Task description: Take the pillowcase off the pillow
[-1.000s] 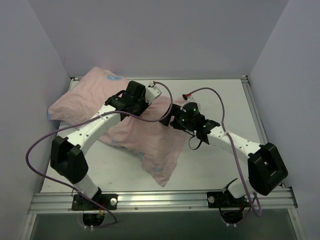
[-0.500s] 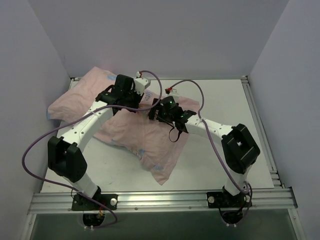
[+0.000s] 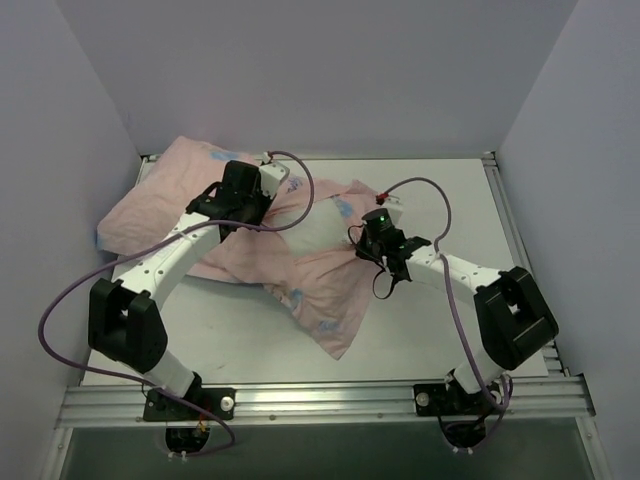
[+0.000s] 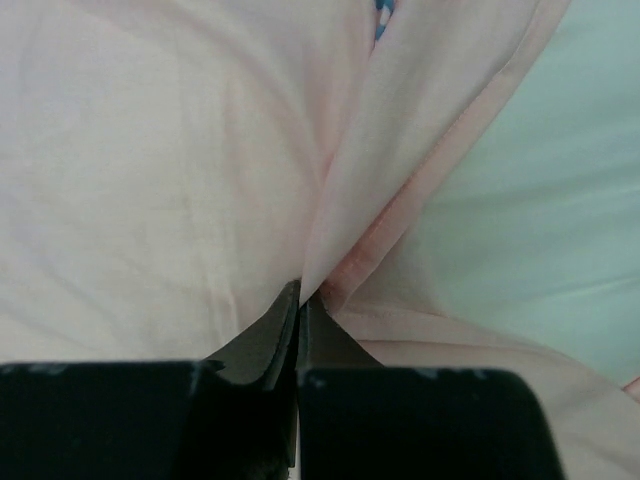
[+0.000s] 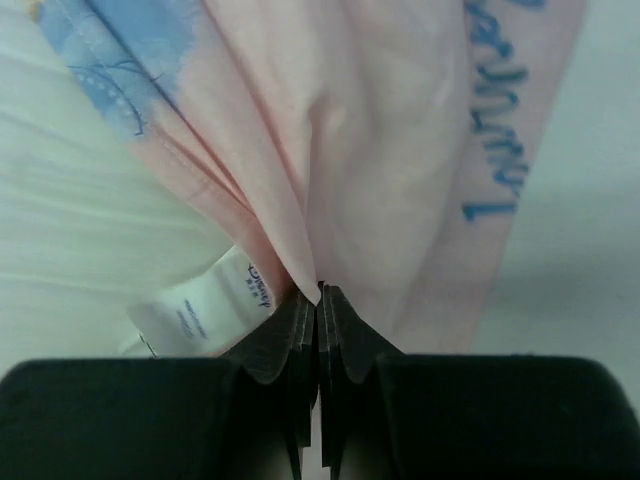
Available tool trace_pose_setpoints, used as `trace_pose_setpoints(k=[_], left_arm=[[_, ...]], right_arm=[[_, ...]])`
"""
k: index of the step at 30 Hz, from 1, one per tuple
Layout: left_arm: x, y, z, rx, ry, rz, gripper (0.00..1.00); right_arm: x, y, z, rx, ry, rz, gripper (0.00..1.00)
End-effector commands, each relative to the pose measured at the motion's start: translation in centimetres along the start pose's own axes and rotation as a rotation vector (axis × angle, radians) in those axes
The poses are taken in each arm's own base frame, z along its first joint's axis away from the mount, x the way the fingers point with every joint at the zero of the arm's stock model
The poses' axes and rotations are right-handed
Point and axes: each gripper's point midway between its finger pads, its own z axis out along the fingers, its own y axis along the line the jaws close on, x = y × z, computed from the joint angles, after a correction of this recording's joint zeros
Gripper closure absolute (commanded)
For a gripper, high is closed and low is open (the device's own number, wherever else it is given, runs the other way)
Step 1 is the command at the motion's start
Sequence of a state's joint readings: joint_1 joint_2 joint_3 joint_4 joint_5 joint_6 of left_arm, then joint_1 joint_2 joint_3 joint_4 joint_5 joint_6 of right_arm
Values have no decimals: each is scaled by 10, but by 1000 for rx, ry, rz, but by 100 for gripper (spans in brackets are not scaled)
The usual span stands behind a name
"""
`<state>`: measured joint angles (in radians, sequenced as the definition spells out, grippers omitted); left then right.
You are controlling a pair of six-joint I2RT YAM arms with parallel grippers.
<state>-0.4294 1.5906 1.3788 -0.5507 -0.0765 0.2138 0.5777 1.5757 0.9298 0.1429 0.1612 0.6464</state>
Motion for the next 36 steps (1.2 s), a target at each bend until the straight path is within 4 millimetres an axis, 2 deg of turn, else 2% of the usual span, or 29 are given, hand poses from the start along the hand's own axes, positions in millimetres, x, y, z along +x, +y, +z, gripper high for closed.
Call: trace_pose_setpoints(k=[1,4,5,7,8,9,11,12,13,14,15,16,17,19,20,21,24,25,26,27,29,30,32,33,36], left_arm=[[-6,32,-10,-132,-40,24,98],[4,53,-5,-212,-12,35,98],[6,58,-3,-225,-5,34,98],[14,77,-1,-260,10,26,98],[16,81,1,-271,12,29,98],[16,83,2,-281,10,36,98],[15,77,2,-245,12,75,97],[18,69,1,-202,28,87,91],[10,48,-2,-119,6,120,75],[-2,38,-9,-84,-16,140,63],[-4,23,-16,-36,-11,168,49],[-17,11,-29,-7,-53,206,33],[-38,-18,-42,42,-113,263,3],[-62,-44,-66,81,-183,328,6],[-90,-69,-87,126,-263,362,6],[-93,-84,-90,169,-256,370,6],[-110,-134,-99,304,-280,407,6],[-104,-148,-78,314,-233,423,6],[-101,-157,-67,309,-215,438,6],[-93,-164,-41,265,-158,443,6],[-88,-170,-20,245,-118,429,4],[-81,-178,-5,269,-85,424,0],[-85,-193,-1,325,-97,426,11],[-81,-206,2,370,-97,452,19],[-80,-223,4,438,-117,525,28]], right_arm=[[22,-76,-6,197,65,-37,100],[19,-96,-15,198,72,-12,100],[27,-116,-17,220,92,-6,100],[35,-129,-11,191,99,12,100],[46,-132,-7,158,135,16,100],[63,-143,-1,171,184,22,100],[71,-121,7,50,229,22,100],[76,-109,10,1,247,26,100],[72,-96,13,-50,229,37,100],[70,-83,11,-102,229,44,100],[66,-75,10,-127,216,42,100],[64,-63,8,-151,208,24,100],[61,-56,5,-167,200,13,100],[56,-44,-2,-192,191,2,100],[52,-39,-6,-212,181,5,100],[51,-35,-8,-236,181,10,100],[51,-43,-8,-233,181,40,100],[51,-42,-9,-248,187,64,100],[52,-46,-10,-249,187,84,100],[51,-45,-11,-253,184,100,100],[49,-45,-13,-255,176,147,100],[47,-47,-13,-250,172,172,100],[44,-44,-16,-267,170,216,100],[43,-45,-16,-271,165,233,100],[42,-49,-18,-268,166,277,100]])
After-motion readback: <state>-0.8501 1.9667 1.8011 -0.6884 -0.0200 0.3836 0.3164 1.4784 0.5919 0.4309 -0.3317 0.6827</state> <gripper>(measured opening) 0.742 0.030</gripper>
